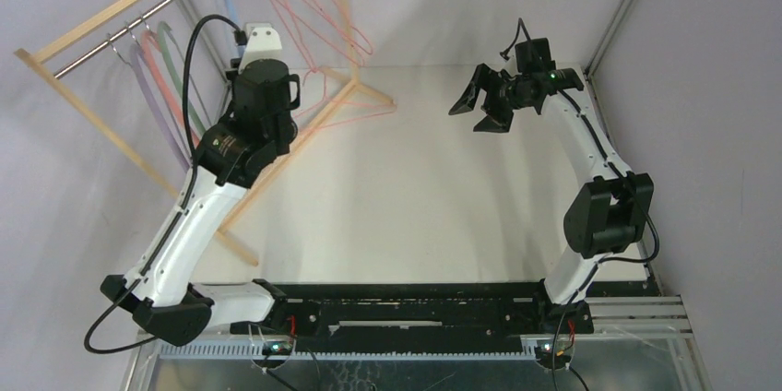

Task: Organize the hangers
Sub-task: Place the hanger at the clothesline.

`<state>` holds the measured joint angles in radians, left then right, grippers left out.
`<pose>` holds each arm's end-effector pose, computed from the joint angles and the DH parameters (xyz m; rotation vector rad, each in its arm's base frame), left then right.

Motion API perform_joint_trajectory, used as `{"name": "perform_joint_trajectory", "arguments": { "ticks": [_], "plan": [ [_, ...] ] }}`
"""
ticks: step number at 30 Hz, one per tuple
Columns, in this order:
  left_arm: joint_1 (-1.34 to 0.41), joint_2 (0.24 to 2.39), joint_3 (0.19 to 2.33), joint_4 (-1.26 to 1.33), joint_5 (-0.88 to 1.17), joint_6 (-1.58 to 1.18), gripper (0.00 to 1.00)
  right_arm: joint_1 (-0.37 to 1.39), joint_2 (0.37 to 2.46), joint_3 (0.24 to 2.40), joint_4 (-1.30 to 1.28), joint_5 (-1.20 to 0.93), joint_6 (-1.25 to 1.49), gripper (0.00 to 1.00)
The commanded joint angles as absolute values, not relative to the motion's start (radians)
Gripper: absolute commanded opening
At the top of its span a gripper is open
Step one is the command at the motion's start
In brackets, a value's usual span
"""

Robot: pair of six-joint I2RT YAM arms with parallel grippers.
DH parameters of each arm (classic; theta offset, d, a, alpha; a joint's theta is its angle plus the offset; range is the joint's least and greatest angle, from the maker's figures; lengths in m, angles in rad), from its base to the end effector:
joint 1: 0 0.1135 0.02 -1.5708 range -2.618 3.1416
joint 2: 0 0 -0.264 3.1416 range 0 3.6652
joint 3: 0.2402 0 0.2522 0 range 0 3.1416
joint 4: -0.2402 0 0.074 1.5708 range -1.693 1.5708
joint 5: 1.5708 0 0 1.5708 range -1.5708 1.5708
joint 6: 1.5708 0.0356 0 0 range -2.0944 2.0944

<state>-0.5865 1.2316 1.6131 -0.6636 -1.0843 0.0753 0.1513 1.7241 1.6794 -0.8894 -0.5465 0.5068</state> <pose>0.2042 -0.0979 0.4841 -0.1636 1.7334 0.6231 0.3628 0.0740 0.3394 0.2194 2.5546 0.9490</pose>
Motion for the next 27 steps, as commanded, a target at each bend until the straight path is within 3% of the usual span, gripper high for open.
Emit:
{"name": "perform_joint_trajectory", "arguments": {
  "ticks": [1, 27],
  "plan": [
    [-0.534, 1.234, 1.633, -0.522, -1.112, 0.143, 0.00, 0.155, 1.730, 1.724, -0.884, -0.565, 0.500, 0.89],
    [-0.448, 1.158, 1.460, -0.556, -1.037, -0.026, 0.00, 0.157, 1.758, 1.716, -0.878, -0.581, 0.497, 0.89]
  ]
}}
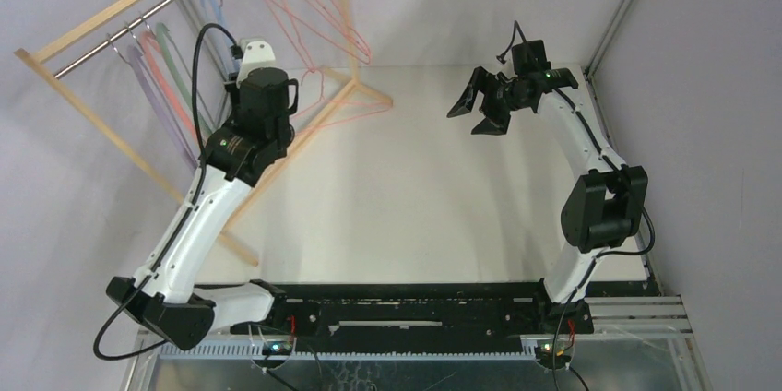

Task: Organize the hangers
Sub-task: Place the hanger at the clothesline.

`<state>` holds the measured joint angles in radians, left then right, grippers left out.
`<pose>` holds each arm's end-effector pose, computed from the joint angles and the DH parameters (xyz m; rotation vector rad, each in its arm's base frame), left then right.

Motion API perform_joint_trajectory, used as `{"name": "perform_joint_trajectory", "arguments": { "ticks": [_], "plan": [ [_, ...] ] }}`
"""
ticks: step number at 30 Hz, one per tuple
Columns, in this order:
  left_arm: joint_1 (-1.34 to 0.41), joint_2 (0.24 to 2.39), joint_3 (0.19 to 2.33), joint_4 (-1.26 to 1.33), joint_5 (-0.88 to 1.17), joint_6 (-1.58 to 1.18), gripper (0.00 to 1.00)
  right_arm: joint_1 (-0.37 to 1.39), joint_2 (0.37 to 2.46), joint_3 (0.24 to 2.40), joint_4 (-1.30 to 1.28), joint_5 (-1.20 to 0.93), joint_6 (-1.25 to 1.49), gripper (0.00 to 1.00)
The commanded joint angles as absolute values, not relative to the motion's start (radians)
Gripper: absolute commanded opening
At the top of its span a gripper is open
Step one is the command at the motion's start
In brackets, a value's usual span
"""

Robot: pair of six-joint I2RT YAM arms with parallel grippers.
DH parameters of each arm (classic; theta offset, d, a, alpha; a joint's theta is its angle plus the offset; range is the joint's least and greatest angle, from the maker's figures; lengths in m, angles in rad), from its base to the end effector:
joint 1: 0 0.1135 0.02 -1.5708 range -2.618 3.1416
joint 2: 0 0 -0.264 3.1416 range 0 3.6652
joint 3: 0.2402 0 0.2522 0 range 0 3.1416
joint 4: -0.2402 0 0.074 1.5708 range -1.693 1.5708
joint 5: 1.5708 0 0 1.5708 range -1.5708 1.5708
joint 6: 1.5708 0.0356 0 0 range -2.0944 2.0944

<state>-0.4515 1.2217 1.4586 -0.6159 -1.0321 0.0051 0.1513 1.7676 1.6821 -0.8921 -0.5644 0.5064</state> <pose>0.2288 -0.0770 0.4433 -0.2511 1.7956 0.6822 0.3718 0.0759 0.3250 0.2321 2.5958 0.9686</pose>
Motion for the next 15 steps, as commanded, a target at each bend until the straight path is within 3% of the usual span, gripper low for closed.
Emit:
{"name": "perform_joint_trajectory", "arguments": {
  "ticks": [1, 15],
  "plan": [
    [-0.448, 1.149, 1.457, -0.556, -1.033, -0.031, 0.00, 0.157, 1.757, 1.713, -0.876, -0.582, 0.497, 0.89],
    [-0.449, 1.065, 1.401, -0.573, -1.030, -0.069, 0.00, 0.173, 1.771, 1.715, -0.871, -0.583, 0.498, 0.89]
  ]
}}
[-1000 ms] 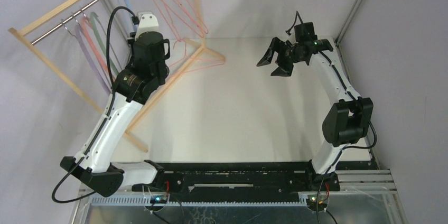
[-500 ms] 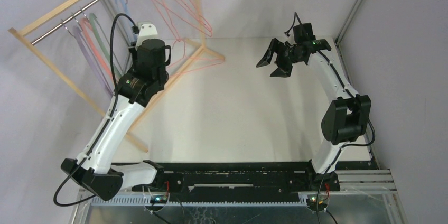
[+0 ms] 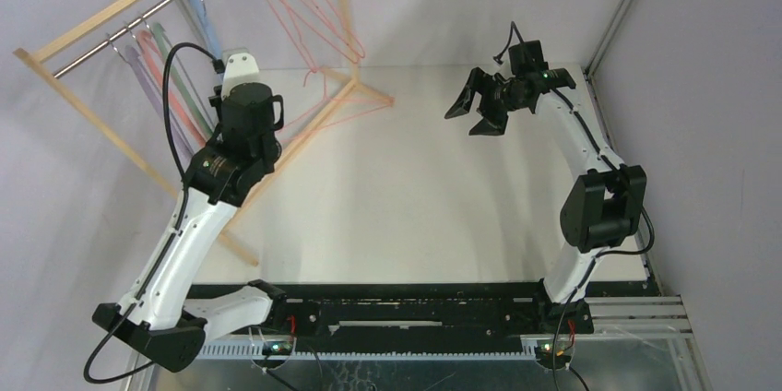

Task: Organize the hangers
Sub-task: Place the hanger at the clothesline.

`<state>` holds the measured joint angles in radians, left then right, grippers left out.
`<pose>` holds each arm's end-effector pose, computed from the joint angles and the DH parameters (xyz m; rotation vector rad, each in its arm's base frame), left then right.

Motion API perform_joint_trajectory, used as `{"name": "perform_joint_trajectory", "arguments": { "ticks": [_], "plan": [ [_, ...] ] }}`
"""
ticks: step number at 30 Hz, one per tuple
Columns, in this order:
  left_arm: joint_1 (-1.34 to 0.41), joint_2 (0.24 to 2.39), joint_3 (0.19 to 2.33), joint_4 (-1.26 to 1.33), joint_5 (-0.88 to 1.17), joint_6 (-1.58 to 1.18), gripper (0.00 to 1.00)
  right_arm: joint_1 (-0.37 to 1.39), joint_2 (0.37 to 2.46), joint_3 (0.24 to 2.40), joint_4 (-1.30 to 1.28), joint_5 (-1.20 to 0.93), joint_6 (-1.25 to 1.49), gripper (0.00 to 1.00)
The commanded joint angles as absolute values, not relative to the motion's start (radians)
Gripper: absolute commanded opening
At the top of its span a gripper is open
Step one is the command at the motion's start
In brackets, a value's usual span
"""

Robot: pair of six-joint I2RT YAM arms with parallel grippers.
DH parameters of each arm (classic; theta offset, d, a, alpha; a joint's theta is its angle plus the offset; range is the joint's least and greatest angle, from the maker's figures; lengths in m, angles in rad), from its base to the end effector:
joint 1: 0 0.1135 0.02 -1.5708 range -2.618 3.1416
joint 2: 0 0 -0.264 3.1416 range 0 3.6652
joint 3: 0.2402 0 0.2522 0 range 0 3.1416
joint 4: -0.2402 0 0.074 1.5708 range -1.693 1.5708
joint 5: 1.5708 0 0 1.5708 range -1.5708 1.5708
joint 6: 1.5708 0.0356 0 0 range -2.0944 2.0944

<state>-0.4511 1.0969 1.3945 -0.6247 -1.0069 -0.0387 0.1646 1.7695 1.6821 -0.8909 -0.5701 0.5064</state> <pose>0.1969 -0.0620 0.4477 -0.3010 1.7560 0.5976 0.3712 0.0811 0.3244 0.2130 2.6010 0.9804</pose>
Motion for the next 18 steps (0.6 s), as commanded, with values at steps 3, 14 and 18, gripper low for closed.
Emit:
{"name": "perform_joint_trajectory", "arguments": {
  "ticks": [3, 14, 18],
  "plan": [
    [-0.449, 1.070, 1.416, -0.570, -1.046, -0.060, 0.00, 0.175, 1.773, 1.715, -0.873, -0.582, 0.496, 0.89],
    [-0.448, 1.035, 1.391, -0.523, -1.042, -0.060, 0.00, 0.178, 1.775, 1.710, -0.874, -0.577, 0.493, 0.89],
    [-0.449, 1.034, 1.390, -0.532, -1.040, -0.060, 0.00, 0.182, 1.784, 1.712, -0.874, -0.581, 0.494, 0.89]
  ]
}}
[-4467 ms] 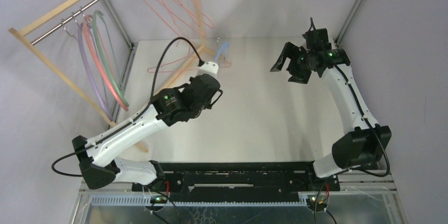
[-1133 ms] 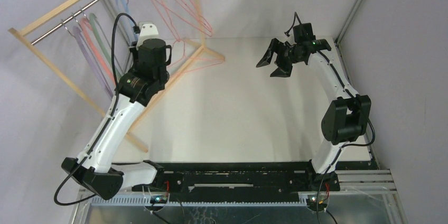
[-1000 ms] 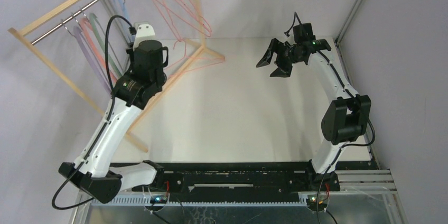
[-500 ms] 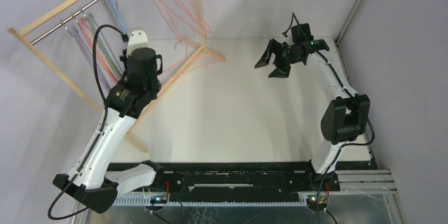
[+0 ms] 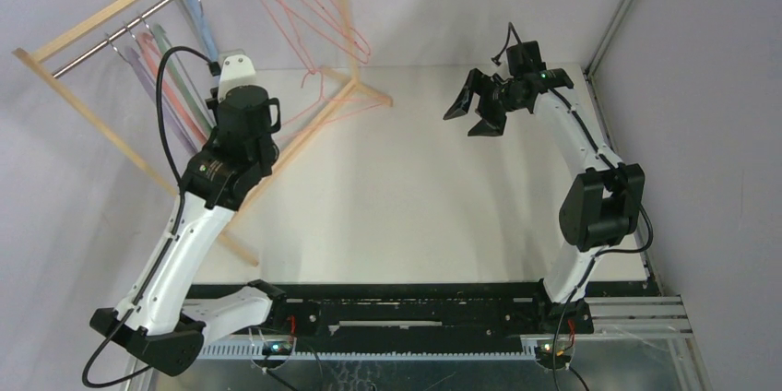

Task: Organize the hangers
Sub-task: Place the hanger at the clothesline.

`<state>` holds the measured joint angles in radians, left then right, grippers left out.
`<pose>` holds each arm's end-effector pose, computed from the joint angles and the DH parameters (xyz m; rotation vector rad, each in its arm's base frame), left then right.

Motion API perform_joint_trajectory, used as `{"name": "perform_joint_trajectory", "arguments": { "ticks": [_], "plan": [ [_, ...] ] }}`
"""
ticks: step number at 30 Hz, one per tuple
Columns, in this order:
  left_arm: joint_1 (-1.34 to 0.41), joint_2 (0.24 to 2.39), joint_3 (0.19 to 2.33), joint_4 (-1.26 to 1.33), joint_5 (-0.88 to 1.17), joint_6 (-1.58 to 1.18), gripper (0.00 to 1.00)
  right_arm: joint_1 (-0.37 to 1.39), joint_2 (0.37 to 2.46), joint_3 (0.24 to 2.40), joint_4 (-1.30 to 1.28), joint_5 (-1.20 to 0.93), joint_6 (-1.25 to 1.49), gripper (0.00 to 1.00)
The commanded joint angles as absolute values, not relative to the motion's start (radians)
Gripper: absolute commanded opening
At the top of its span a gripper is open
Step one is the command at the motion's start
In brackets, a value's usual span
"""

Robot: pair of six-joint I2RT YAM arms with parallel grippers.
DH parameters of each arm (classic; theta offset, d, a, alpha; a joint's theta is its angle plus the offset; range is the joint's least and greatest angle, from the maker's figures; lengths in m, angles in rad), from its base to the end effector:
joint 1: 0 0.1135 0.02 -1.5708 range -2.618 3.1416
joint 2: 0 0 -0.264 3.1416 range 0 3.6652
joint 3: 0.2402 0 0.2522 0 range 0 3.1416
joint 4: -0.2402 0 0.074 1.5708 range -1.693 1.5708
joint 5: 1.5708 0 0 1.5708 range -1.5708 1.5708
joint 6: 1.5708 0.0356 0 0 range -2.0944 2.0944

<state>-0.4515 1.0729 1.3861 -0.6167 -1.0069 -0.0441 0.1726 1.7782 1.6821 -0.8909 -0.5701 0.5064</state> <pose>0.1906 -0.0590 0.4502 -0.3177 1.7379 0.5793 0.3723 0.0844 0.3213 0.2070 2.6122 0.9824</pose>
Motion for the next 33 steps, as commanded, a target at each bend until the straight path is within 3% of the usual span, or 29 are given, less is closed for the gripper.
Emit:
{"name": "perform_joint_trajectory", "arguments": {
  "ticks": [1, 33],
  "plan": [
    [-0.449, 1.032, 1.388, -0.531, -1.037, -0.062, 0.00, 0.182, 1.785, 1.712, -0.873, -0.580, 0.494, 0.89],
    [-0.535, 1.043, 1.385, -0.457, -1.098, -0.004, 0.00, 0.188, 1.807, 1.716, -0.876, -0.583, 0.493, 0.89]
  ]
}}
